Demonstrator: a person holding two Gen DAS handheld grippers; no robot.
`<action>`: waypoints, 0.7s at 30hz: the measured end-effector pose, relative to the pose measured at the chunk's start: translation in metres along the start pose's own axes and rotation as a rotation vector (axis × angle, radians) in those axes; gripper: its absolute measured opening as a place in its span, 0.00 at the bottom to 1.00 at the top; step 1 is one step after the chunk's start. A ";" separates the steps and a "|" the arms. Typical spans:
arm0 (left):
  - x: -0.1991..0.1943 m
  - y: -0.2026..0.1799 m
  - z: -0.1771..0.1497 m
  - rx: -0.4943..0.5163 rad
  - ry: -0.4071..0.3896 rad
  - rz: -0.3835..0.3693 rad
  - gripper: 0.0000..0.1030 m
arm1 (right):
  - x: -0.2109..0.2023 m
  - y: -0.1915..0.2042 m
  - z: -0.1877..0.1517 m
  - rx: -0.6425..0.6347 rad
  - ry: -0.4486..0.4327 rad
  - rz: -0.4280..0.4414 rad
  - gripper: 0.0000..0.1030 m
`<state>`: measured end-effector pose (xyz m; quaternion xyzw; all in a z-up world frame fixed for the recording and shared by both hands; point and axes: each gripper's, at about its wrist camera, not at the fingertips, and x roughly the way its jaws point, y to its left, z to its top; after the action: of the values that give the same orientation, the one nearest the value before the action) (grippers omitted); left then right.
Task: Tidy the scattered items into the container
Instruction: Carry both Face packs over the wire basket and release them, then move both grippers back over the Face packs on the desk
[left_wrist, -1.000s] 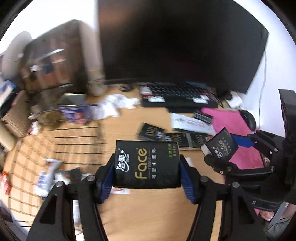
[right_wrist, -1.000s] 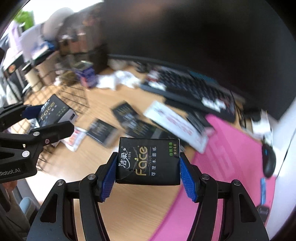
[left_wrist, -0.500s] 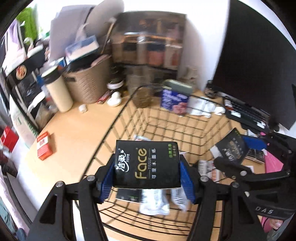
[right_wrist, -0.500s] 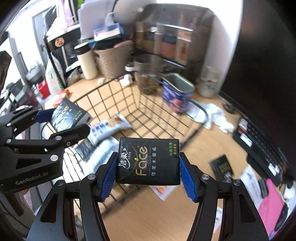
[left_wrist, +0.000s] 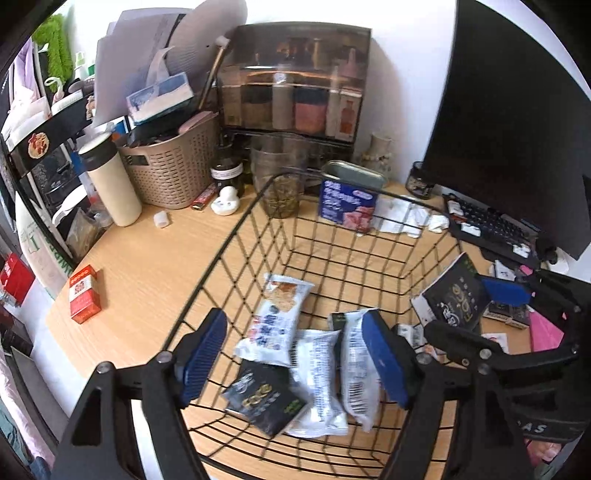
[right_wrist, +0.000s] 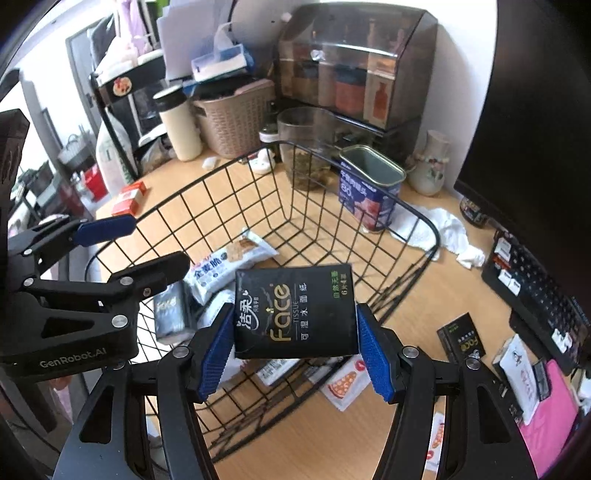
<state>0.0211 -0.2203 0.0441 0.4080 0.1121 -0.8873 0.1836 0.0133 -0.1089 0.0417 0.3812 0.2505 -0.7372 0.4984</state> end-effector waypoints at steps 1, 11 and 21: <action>-0.001 -0.003 0.000 0.000 -0.003 -0.007 0.76 | -0.003 -0.003 -0.002 0.002 -0.003 -0.017 0.61; -0.005 -0.066 -0.006 0.086 0.010 -0.084 0.76 | -0.049 -0.069 -0.041 0.117 -0.041 -0.084 0.61; -0.009 -0.126 -0.011 0.184 0.005 -0.121 0.77 | -0.057 -0.128 -0.099 0.222 0.008 -0.104 0.63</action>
<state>-0.0184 -0.0999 0.0499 0.4179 0.0550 -0.9022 0.0913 -0.0622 0.0448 0.0283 0.4238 0.1887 -0.7836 0.4132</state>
